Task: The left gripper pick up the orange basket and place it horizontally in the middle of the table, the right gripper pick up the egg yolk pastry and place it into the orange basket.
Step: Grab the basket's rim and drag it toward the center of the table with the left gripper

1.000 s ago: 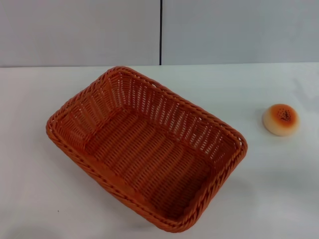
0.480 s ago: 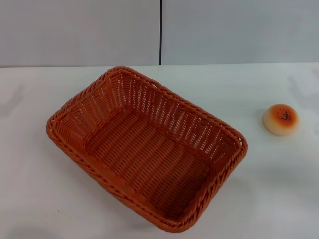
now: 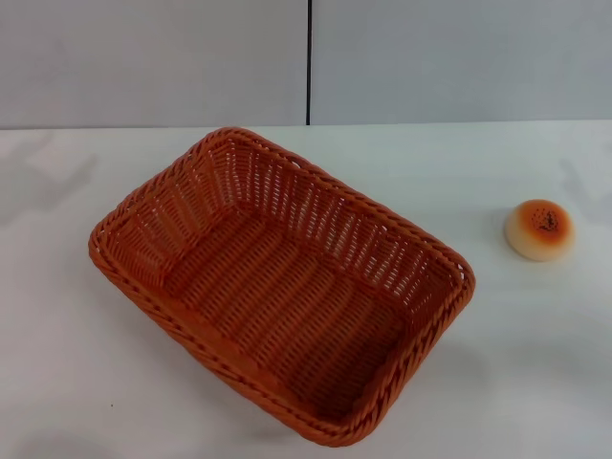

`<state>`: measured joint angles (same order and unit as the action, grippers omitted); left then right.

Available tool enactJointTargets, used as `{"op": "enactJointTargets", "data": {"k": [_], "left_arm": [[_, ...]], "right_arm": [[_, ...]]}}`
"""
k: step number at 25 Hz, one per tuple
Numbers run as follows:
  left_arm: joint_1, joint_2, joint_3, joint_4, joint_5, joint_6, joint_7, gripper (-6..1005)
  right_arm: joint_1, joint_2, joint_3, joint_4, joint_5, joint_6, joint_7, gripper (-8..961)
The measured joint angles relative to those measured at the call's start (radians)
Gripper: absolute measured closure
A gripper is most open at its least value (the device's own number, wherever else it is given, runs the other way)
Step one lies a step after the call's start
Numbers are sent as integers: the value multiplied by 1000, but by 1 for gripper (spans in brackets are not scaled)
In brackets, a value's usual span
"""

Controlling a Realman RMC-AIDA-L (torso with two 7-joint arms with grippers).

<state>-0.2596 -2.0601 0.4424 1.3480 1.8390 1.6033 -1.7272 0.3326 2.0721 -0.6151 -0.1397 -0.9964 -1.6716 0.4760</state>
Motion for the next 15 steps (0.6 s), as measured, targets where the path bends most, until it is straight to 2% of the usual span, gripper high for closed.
{"op": "enactJointTargets", "data": {"k": [3,4,5,8,9,12,13,15], "left_arm": [[-1,-1,95,89,92,-2,-56,196],[-4,-5,173,136,142,-5,-99,196],[-4,-5,173,136,142,-5,-99,196],[-8,-8,321,198,197,-32,-177,196],[1,-9,415,237,227,-79,-209,196],[7,-10,456,252,239,-109,-224,196],[20,-9,528,269,253,-164,-250,197],[22,-8,592,277,272,-194,-280,197]], "right_arm": [[-12,1,0,-8,0,8,0,217],[-11,1,0,-8,-1,17,-1,217],[-11,1,0,-8,-1,17,-1,217],[-2,0,0,-9,-1,31,-1,218],[5,-1,0,-9,-1,38,-8,218],[9,-1,1,-9,-1,52,-28,218],[10,0,2,-9,-1,63,-40,218],[14,0,2,-9,-1,81,-53,218]]}}
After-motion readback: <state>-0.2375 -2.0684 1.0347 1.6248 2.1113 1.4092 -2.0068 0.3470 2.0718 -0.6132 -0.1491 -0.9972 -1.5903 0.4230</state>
